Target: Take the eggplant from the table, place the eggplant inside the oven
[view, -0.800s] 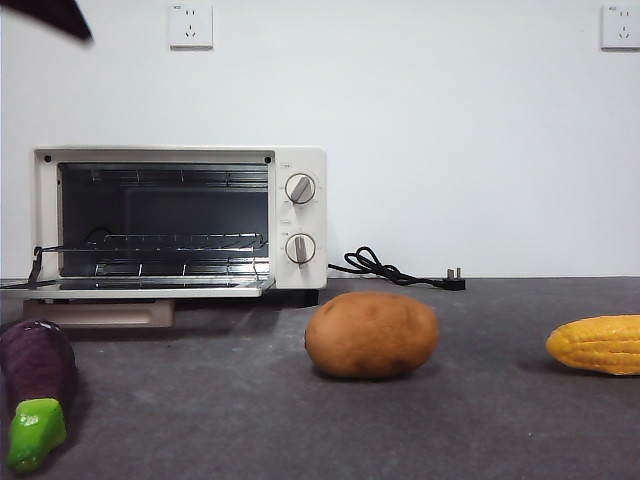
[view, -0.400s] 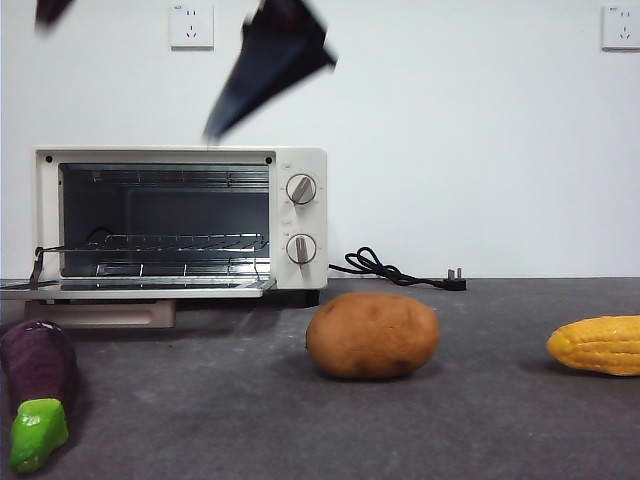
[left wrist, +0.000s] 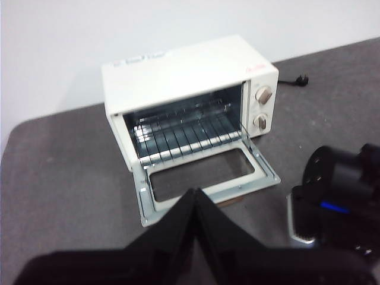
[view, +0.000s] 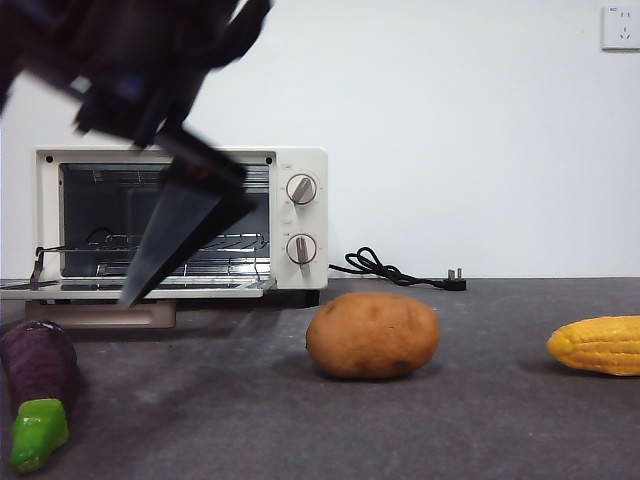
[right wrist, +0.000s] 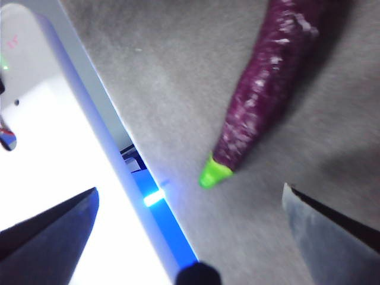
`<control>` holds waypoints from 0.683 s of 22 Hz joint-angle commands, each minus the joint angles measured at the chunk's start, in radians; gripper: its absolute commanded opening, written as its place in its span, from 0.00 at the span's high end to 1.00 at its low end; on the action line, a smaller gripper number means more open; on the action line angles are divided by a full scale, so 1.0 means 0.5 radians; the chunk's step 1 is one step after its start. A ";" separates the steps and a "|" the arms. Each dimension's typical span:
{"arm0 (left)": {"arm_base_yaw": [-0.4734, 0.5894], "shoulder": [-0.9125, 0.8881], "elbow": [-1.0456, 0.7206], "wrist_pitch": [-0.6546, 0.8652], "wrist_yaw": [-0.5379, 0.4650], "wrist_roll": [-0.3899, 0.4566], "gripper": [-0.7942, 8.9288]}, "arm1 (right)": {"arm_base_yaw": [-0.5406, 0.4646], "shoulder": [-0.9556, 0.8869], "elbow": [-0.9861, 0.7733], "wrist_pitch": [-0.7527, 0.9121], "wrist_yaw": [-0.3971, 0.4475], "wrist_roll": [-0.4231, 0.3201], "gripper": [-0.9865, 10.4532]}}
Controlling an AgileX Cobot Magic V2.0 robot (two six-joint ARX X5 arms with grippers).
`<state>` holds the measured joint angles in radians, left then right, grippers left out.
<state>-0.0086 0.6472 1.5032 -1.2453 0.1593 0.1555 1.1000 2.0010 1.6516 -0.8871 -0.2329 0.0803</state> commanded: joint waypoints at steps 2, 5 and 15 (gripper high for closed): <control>0.002 -0.016 -0.014 -0.035 0.000 -0.043 0.92 | 0.027 0.082 -0.001 0.057 0.012 0.114 0.39; 0.002 -0.018 -0.014 -0.043 0.018 -0.045 0.92 | 0.041 0.114 -0.001 0.109 0.044 0.166 0.39; 0.002 -0.025 -0.014 -0.062 0.115 -0.044 0.92 | 0.040 0.232 -0.002 0.158 0.140 0.257 0.39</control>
<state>-0.0086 0.6411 1.5032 -1.2762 0.2131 0.1448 1.1179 2.1048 1.6520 -0.8112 -0.1642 0.1989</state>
